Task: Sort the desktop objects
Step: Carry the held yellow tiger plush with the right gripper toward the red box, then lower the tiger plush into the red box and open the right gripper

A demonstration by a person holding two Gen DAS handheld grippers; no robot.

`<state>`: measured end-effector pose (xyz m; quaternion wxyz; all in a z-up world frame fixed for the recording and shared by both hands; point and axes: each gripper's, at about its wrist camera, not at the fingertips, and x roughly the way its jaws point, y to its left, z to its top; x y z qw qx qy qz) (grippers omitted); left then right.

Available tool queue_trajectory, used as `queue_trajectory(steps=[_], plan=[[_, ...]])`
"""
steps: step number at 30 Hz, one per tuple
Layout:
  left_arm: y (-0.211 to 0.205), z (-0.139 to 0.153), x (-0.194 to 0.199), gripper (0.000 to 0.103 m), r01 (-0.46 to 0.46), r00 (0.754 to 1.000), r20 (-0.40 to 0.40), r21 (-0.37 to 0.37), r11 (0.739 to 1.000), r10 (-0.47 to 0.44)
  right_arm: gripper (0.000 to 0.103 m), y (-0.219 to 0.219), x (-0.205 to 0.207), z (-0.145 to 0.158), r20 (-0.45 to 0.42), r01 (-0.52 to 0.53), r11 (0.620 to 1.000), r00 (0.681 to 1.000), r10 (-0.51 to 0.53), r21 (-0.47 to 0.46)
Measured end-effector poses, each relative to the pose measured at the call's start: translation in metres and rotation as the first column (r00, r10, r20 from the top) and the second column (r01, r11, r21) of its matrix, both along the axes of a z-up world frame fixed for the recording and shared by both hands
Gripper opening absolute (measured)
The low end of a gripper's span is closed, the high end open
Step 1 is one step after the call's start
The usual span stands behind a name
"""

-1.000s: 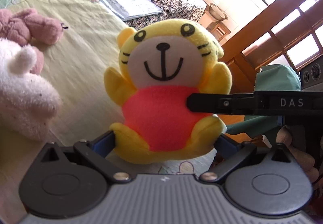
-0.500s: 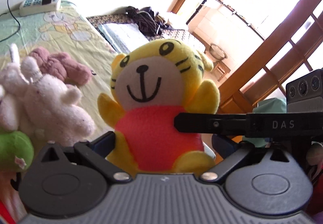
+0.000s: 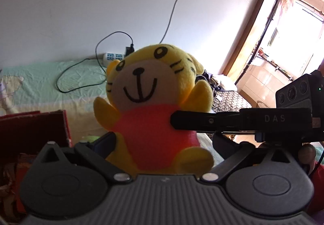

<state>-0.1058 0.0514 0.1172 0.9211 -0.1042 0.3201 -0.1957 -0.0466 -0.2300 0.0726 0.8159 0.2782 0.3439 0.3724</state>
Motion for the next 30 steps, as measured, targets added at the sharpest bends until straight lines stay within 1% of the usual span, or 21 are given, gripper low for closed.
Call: queue_trajectory(steps=[2, 5, 7, 9, 12, 13, 14, 16, 18, 19, 23, 25, 30], plan=[[0.023, 0.002, -0.007, 0.1, -0.029, 1.0, 0.004, 0.001, 1.0, 0.029, 0.022, 0.029, 0.004, 0.006, 0.023, -0.056, 0.998, 0.998, 0.056, 0.011], [0.06, -0.002, -0.01, 0.1, -0.053, 0.998, -0.03, -0.009, 0.999, 0.053, 0.022, 0.066, 0.007, 0.009, 0.039, -0.118, 0.993, 0.992, 0.117, 0.008], [0.08, -0.005, -0.012, 0.1, -0.062, 0.997, -0.049, -0.009, 0.998, 0.061, 0.022, 0.09, 0.008, 0.008, 0.029, -0.137, 0.991, 0.99, 0.137, -0.004], [0.097, -0.011, -0.012, 0.1, -0.065, 0.995, -0.073, -0.016, 0.998, 0.063, 0.022, 0.113, 0.008, 0.007, 0.002, -0.14, 0.99, 0.99, 0.14, -0.022], [0.115, -0.025, -0.008, 0.099, -0.039, 0.991, -0.127, -0.026, 0.999, 0.035, 0.022, 0.143, 0.008, 0.001, -0.022, -0.15, 0.987, 0.989, 0.149, -0.058], [0.119, -0.03, -0.006, 0.096, -0.014, 0.989, -0.149, -0.043, 0.999, 0.007, 0.022, 0.154, 0.008, -0.001, -0.029, -0.144, 0.986, 0.989, 0.142, -0.08], [0.121, -0.033, -0.004, 0.096, 0.005, 0.986, -0.167, -0.056, 0.998, -0.014, 0.022, 0.164, 0.007, -0.002, -0.038, -0.137, 0.984, 0.99, 0.134, -0.11], [0.12, -0.04, -0.003, 0.096, 0.03, 0.983, -0.178, -0.043, 0.999, -0.037, 0.022, 0.181, 0.002, -0.003, -0.054, -0.123, 0.976, 0.992, 0.115, -0.177], [0.122, -0.047, -0.003, 0.096, 0.061, 0.981, -0.18, -0.037, 0.997, -0.067, 0.022, 0.196, 0.0, -0.008, -0.089, -0.133, 0.967, 0.989, 0.116, -0.217], [0.125, -0.051, -0.002, 0.096, 0.077, 0.98, -0.183, -0.039, 0.996, -0.083, 0.023, 0.205, -0.001, -0.011, -0.105, -0.135, 0.958, 0.988, 0.112, -0.252], [0.143, -0.07, 0.007, 0.096, 0.116, 0.967, -0.218, -0.068, 0.991, -0.128, 0.023, 0.225, -0.004, -0.016, -0.081, -0.076, 0.928, 0.995, 0.05, -0.365], [0.148, -0.077, 0.013, 0.096, 0.124, 0.961, -0.24, -0.086, 0.989, -0.141, 0.023, 0.229, -0.002, -0.02, -0.089, -0.05, 0.914, 0.996, 0.015, -0.403], [0.162, -0.094, 0.025, 0.096, 0.125, 0.944, -0.29, -0.135, 0.983, -0.159, 0.023, 0.238, -0.001, -0.033, -0.097, -0.006, 0.899, 0.994, -0.04, -0.438]])
